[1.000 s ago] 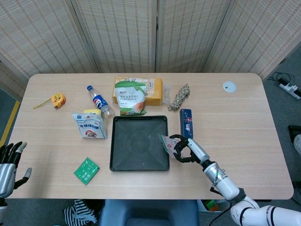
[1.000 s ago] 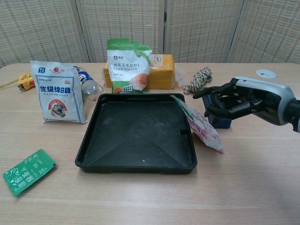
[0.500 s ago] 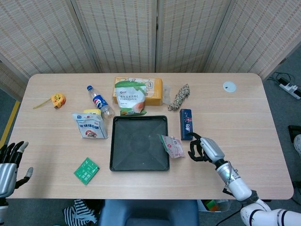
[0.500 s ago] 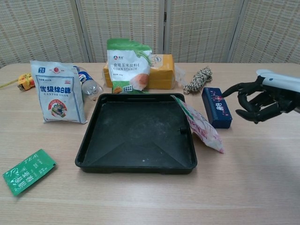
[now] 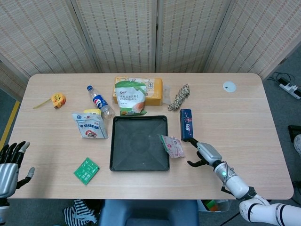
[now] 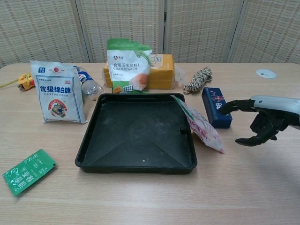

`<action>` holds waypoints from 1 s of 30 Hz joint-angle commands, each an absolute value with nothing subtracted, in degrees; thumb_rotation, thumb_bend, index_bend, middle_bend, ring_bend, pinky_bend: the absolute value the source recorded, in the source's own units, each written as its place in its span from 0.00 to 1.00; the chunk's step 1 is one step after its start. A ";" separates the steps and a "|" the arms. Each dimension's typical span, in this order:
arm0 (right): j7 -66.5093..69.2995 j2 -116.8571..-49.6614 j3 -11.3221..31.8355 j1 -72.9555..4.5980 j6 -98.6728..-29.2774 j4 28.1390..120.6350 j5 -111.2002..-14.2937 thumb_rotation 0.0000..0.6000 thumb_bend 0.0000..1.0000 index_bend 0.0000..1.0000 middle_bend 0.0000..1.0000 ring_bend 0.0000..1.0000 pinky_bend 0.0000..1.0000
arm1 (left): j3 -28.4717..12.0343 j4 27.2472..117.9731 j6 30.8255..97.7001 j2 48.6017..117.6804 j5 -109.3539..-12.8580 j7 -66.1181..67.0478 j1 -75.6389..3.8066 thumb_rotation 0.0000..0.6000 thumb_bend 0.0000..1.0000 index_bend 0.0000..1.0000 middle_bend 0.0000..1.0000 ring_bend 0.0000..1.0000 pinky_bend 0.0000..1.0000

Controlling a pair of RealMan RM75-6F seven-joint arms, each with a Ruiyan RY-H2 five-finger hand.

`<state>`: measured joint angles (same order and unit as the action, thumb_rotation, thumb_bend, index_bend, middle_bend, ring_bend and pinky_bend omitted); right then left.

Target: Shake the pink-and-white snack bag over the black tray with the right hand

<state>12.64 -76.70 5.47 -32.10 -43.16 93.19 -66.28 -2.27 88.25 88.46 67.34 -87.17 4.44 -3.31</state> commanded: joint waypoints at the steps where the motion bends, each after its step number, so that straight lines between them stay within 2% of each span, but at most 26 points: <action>1: 14.63 -76.12 5.37 -32.10 -41.65 93.24 -66.39 1.00 0.33 0.12 0.12 0.90 0.78 | -2.17 88.13 88.46 67.34 -86.97 4.36 -3.14 1.00 0.42 0.11 0.11 0.09 0.01; 9: 19.70 -75.74 5.43 -32.22 -37.89 89.65 -66.49 1.00 0.33 0.12 0.12 0.90 0.78 | -1.99 88.28 88.52 67.38 -87.04 4.44 -2.95 1.00 0.42 0.11 0.11 0.09 0.01; 21: 23.28 -82.40 7.64 -35.19 -33.11 78.73 -65.60 1.00 0.33 0.10 0.12 0.89 0.78 | -1.96 89.48 88.49 66.93 -87.09 4.83 -2.92 1.00 0.42 0.11 0.11 0.09 0.01; 30: 22.06 -84.41 8.54 -36.28 -32.90 75.89 -64.63 1.00 0.33 0.09 0.11 0.88 0.78 | -1.80 89.00 88.52 66.92 -86.69 4.30 -2.51 1.00 0.42 0.11 0.11 0.09 0.01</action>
